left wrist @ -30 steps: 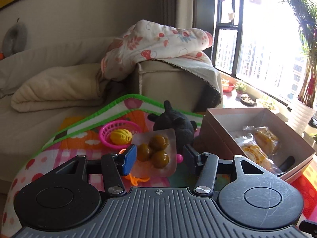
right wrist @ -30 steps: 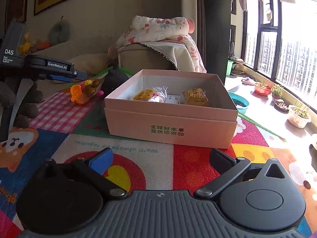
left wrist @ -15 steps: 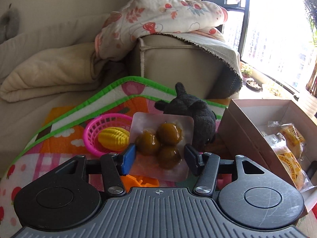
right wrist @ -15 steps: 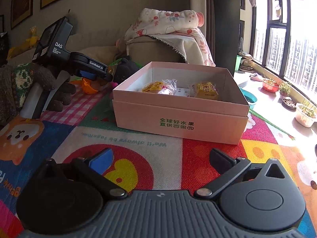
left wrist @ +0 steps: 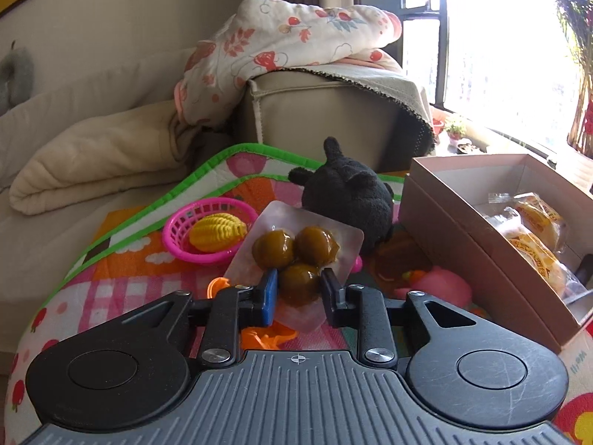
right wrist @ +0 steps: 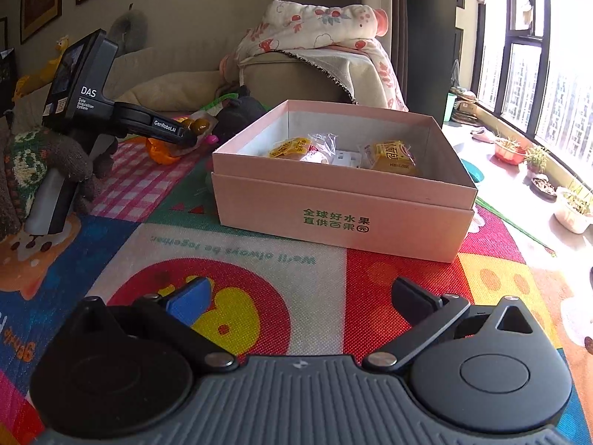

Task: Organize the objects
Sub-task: 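Grasp the clear tray of brown fruit with the left gripper, then grasp the orange plastic toy with the right gripper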

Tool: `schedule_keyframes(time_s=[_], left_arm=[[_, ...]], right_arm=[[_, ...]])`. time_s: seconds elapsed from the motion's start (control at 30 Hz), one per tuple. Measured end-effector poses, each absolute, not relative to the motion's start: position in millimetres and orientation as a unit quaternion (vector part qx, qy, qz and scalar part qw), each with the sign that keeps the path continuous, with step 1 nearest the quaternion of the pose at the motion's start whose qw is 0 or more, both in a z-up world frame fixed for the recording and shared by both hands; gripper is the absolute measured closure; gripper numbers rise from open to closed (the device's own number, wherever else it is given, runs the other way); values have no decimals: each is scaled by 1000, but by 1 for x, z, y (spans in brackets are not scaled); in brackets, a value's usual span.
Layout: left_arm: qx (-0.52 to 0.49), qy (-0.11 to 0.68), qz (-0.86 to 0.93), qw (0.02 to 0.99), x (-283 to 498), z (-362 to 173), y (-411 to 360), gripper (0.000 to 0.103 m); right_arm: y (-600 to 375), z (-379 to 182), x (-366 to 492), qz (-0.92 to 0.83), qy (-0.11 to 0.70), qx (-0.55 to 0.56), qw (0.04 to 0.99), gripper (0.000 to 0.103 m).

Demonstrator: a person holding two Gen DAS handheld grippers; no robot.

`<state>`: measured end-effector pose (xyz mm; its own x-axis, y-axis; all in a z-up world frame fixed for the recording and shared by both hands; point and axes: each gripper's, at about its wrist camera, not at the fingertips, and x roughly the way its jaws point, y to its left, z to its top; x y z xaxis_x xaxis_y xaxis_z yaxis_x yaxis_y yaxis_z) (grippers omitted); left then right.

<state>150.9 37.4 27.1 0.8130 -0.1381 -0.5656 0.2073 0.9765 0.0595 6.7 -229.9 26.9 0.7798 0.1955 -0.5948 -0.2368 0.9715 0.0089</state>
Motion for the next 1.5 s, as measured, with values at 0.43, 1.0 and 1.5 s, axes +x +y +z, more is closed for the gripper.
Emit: schedule_keyframes(time_s=[0.43,1.0,1.5], left_arm=[[148,350,-200,903,4,20,20,72],[83,312,-150,935,-1,10,21,73],[-20,295,-103,950,-32,12,104,73]], right_arm=[[-230,28,5,113,307,-39,944,0],[-229,29,7,104,309,-39,945,0],[-49,80,124,240,341,-62,907,0]])
